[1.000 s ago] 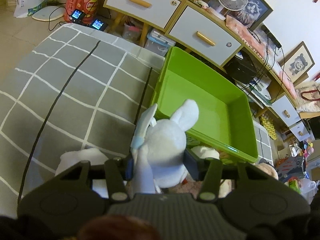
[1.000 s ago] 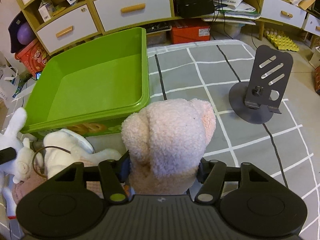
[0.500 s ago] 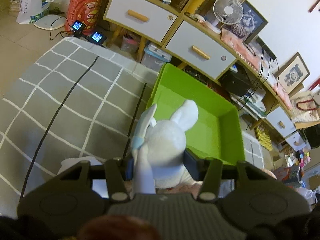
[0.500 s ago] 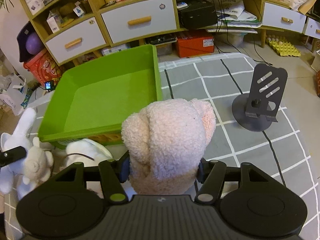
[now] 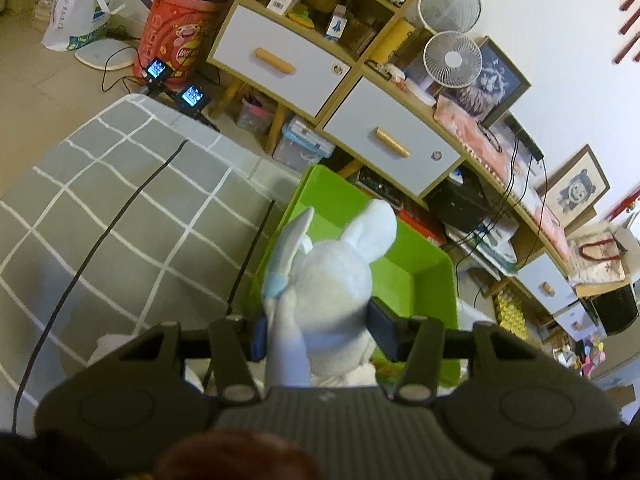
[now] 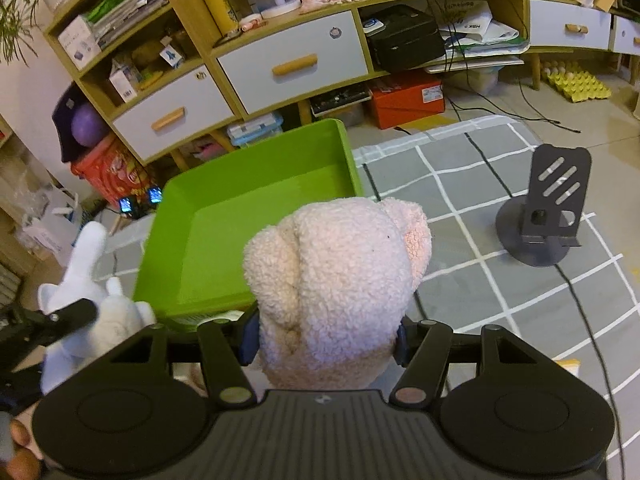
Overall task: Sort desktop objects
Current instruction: 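Carry the white bunny into the green tray and open the left tool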
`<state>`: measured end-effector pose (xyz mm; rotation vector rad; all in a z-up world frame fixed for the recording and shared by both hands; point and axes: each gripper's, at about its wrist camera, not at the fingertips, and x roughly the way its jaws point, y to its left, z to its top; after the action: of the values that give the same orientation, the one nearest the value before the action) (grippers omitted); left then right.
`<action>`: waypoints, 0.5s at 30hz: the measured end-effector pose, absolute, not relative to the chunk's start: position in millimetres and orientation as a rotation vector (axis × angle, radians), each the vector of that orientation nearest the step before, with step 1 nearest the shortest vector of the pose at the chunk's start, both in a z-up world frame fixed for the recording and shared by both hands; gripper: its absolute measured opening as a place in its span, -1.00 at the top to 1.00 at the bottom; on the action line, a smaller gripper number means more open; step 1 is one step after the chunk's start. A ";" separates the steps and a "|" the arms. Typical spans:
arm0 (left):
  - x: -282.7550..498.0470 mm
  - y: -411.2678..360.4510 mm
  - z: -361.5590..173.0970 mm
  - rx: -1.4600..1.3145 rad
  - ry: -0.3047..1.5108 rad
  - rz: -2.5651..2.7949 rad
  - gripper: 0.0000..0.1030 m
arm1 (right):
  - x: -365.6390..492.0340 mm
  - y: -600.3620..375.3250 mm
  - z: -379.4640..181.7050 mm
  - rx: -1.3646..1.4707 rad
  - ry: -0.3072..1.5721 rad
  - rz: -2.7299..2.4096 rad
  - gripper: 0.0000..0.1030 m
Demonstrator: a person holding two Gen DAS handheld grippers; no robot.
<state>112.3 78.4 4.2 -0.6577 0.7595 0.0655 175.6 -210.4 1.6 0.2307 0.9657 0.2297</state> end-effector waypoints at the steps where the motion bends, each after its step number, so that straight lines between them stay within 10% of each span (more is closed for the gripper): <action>1: 113.2 78.1 5.0 -0.660 0.751 0.066 0.07 | 175.9 -209.1 2.9 0.239 0.962 0.233 -0.19; 15: 134.9 58.6 0.6 -0.596 0.643 0.040 0.06 | 192.4 -194.4 4.4 0.359 0.890 0.250 -0.19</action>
<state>134.9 58.6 0.6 -0.5964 0.6428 0.0398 192.4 -194.4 4.4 0.3589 0.8900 0.2500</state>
